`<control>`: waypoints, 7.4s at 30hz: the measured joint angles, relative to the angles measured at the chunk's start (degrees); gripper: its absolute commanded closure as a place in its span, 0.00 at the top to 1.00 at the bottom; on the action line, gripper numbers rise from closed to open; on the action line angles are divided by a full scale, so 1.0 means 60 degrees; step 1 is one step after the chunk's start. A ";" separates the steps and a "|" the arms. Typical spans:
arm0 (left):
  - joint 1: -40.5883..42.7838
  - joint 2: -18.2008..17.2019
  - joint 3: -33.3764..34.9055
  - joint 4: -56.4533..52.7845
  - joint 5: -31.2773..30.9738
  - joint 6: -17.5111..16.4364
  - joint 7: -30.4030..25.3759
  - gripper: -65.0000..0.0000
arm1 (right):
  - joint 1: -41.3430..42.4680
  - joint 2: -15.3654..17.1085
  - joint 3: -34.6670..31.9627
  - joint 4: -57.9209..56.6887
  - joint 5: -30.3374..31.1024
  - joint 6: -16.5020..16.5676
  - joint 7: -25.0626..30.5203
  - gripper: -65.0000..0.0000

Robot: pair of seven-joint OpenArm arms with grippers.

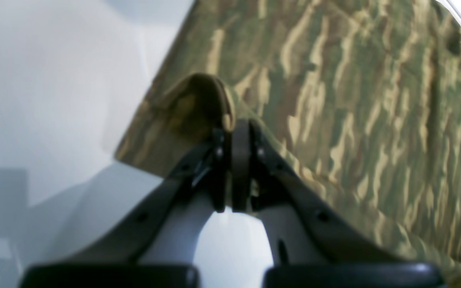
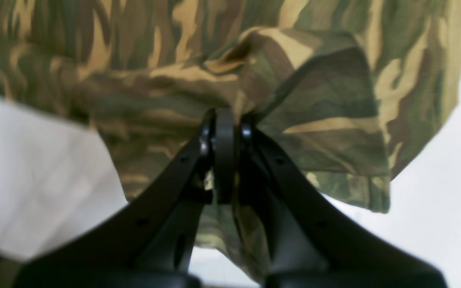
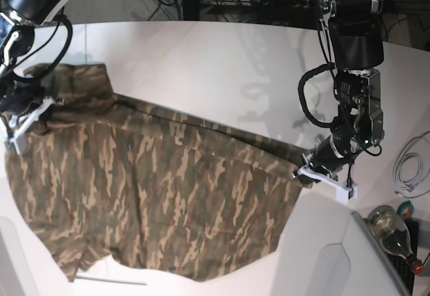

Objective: Layout the t-shirt on the table in an organized manner, then fold the t-shirt properly

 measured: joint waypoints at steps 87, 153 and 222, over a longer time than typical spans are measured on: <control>0.3585 -0.0987 -0.1217 0.1548 0.0004 -0.1155 -0.2014 0.00 | 0.3534 0.1089 -0.0725 -0.5264 -0.0117 -0.0739 0.2929 0.01; -0.0153 -0.0430 0.0175 -0.4280 -0.0244 -0.1275 -0.3974 0.00 | -0.0590 -0.0812 0.3632 0.0142 0.0739 -0.0736 0.2379 0.78; -0.0018 -0.0481 0.0186 -0.4237 -0.0288 -0.1413 -0.3982 0.00 | 0.0521 0.0769 0.5617 -0.5213 0.2929 -0.0404 0.1719 1.00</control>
